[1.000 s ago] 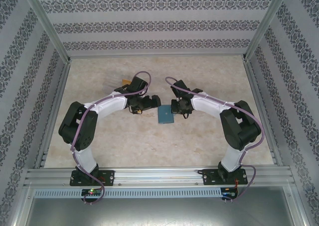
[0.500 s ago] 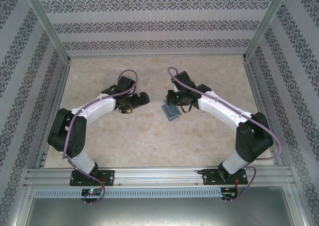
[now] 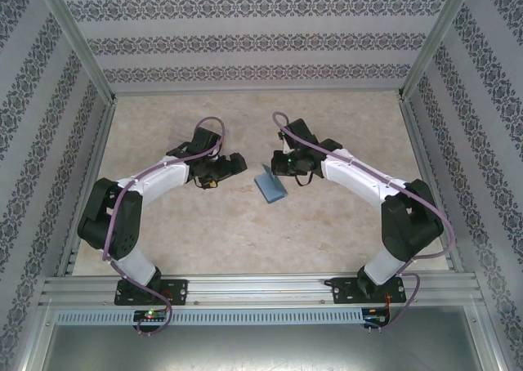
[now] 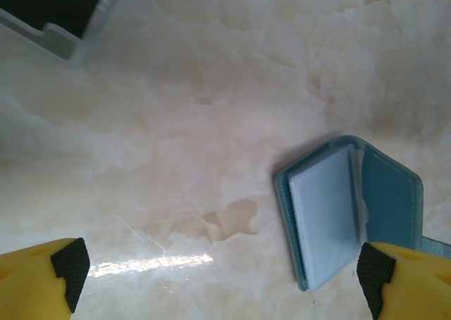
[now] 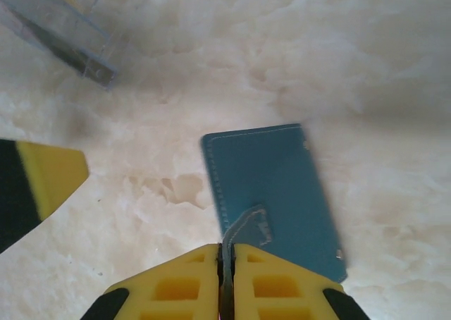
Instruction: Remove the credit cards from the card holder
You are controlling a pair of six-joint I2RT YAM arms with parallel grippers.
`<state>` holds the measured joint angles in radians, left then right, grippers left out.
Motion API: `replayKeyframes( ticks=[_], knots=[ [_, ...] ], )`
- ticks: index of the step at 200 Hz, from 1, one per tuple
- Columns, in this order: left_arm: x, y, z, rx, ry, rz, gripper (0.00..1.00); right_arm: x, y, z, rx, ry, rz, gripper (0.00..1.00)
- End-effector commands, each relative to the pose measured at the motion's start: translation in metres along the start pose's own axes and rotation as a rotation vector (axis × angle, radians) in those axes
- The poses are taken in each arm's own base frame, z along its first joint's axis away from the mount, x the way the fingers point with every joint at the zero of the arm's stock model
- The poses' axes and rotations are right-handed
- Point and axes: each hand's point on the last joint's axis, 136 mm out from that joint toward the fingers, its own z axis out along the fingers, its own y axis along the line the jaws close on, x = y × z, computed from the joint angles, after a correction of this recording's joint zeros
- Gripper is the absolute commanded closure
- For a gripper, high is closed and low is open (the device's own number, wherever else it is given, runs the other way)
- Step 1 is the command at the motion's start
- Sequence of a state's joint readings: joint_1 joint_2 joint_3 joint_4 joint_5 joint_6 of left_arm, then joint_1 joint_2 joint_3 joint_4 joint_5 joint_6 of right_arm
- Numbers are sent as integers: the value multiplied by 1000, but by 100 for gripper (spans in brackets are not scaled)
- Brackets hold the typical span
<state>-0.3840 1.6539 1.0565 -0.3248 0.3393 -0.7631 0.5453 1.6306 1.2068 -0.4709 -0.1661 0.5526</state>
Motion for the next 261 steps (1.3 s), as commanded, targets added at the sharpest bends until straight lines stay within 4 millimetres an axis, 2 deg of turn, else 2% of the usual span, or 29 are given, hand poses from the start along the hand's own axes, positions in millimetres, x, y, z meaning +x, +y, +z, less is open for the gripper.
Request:
replayKeyframes(
  ticks=[1, 30, 62, 85, 101, 143, 165, 197, 231, 261],
  knots=[
    [0, -17, -2, 99, 5, -4, 2, -3, -24, -5, 14, -4, 25, 89],
    [9, -34, 5, 159, 30, 25, 4, -5, -62, 0, 69, 13, 60, 89],
    [16, -68, 14, 247, 65, 80, 11, 1, -95, 9, 112, 42, 107, 89],
    [19, -96, 24, 300, 90, 125, 19, 7, -103, 16, 104, 63, 125, 89],
    [20, -114, 33, 313, 110, 150, 35, 13, -106, 22, 94, 83, 141, 89],
    [23, -142, 68, 297, 168, 183, 58, 19, -106, 41, 61, 120, 171, 88],
    [28, -146, 84, 291, 199, 189, 67, 18, -102, 45, 34, 126, 164, 88],
    [34, -145, 102, 291, 239, 172, 74, 18, -112, 42, 61, 126, 176, 87],
    [42, -149, 115, 288, 277, 174, 79, 15, -123, 28, 68, 93, 207, 81],
    [48, -134, 126, 201, 290, 180, 82, 9, -128, 5, 105, 27, 209, 70]
  ],
)
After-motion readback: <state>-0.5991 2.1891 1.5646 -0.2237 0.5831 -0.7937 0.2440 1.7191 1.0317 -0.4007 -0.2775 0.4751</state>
